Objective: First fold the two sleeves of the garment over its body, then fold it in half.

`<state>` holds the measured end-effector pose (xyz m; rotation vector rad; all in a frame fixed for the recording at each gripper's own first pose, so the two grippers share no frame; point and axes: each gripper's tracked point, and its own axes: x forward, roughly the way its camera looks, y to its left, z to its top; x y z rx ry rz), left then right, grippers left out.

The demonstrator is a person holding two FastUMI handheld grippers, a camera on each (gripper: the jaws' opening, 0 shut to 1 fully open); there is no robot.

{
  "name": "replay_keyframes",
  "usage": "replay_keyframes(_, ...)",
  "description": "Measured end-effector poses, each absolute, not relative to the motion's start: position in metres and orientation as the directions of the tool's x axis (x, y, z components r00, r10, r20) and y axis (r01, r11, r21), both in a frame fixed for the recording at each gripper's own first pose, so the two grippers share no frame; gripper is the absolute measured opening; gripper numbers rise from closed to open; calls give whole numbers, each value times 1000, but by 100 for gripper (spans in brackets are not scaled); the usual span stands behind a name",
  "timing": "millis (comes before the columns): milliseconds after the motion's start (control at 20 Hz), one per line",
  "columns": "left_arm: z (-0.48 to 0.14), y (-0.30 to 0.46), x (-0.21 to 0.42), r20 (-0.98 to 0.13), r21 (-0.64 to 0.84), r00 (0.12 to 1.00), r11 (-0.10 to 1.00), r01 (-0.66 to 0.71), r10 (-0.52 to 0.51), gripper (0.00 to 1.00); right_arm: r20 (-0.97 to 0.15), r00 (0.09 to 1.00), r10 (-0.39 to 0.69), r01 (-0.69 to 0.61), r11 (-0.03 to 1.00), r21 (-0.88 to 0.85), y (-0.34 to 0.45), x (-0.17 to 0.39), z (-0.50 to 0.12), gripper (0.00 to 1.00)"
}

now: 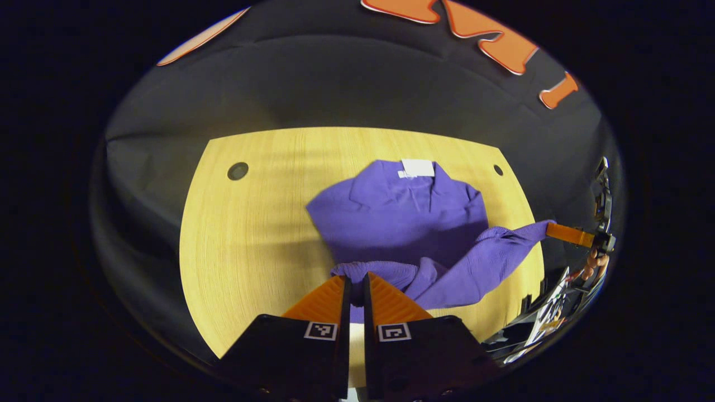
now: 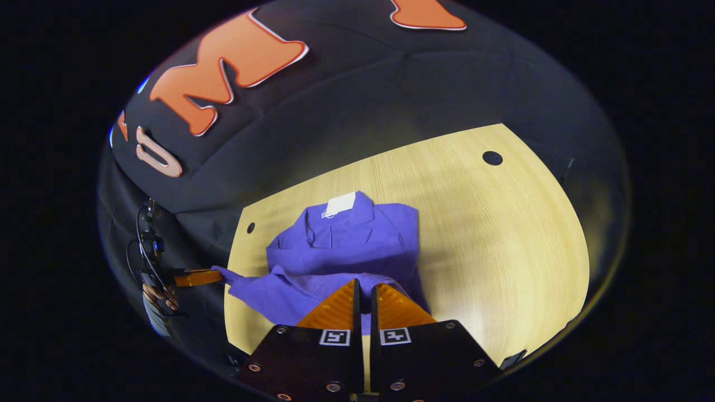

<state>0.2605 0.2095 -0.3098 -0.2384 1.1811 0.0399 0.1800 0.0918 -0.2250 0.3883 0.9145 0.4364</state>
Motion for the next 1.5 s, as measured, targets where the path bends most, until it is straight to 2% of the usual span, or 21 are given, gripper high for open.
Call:
replay_keyframes(250,-325,225,321,-891,-36,452,986,-165,43,12,-661,509,552,-178,818,547,87,234,-237,5)
replay_keyframes(350,-328,228,345,-867,-30,491,975,-222,85,12,-659,503,559,-180,814,553,90,254,-243,5)
replay_keyframes(500,-338,233,365,-860,-50,499,954,-296,110,12,-653,488,580,-180,798,574,102,279,-253,4)
replay_keyframes(650,-348,245,392,-834,-13,528,951,-309,160,12,-627,506,592,-173,782,599,115,309,-256,5)
replay_keyframes(700,-349,251,401,-818,25,540,950,-310,197,13,-618,529,582,-135,776,616,117,321,-255,5)
replay_keyframes(750,-348,258,408,-799,65,554,950,-305,233,20,-612,541,577,-103,768,633,120,330,-254,7)
replay_keyframes(800,-346,263,413,-788,88,562,949,-302,252,23,-603,557,571,-86,762,641,121,337,-252,8)
replay_keyframes(850,-341,268,417,-766,128,573,943,-308,291,30,-603,564,564,-90,768,634,123,341,-255,14)
replay_keyframes(900,-337,278,421,-746,173,578,934,-313,332,43,-602,575,554,-97,777,622,123,344,-255,16)
replay_keyframes(950,-332,281,424,-730,210,580,926,-313,361,54,-599,584,547,-111,785,609,120,344,-253,25)
replay_keyframes(1000,-327,283,424,-717,232,583,919,-319,383,59,-599,600,530,-118,799,589,115,346,-252,29)
replay_keyframes(1100,-323,276,423,-702,222,594,913,-341,393,81,-596,627,501,-126,821,557,111,346,-246,43)
replay_keyframes(1150,-319,273,423,-693,207,605,912,-354,392,86,-591,638,493,-135,827,545,108,346,-243,71)
replay_keyframes(1250,-297,270,413,-665,166,644,915,-368,379,88,-586,667,460,-143,851,505,100,340,-234,86)
replay_keyframes(1350,-269,261,403,-619,129,697,923,-364,361,90,-560,712,424,-171,878,447,93,331,-218,94)
replay_keyframes(1500,-227,247,384,-552,87,765,936,-342,331,92,-507,781,364,-210,918,336,86,312,-189,97)
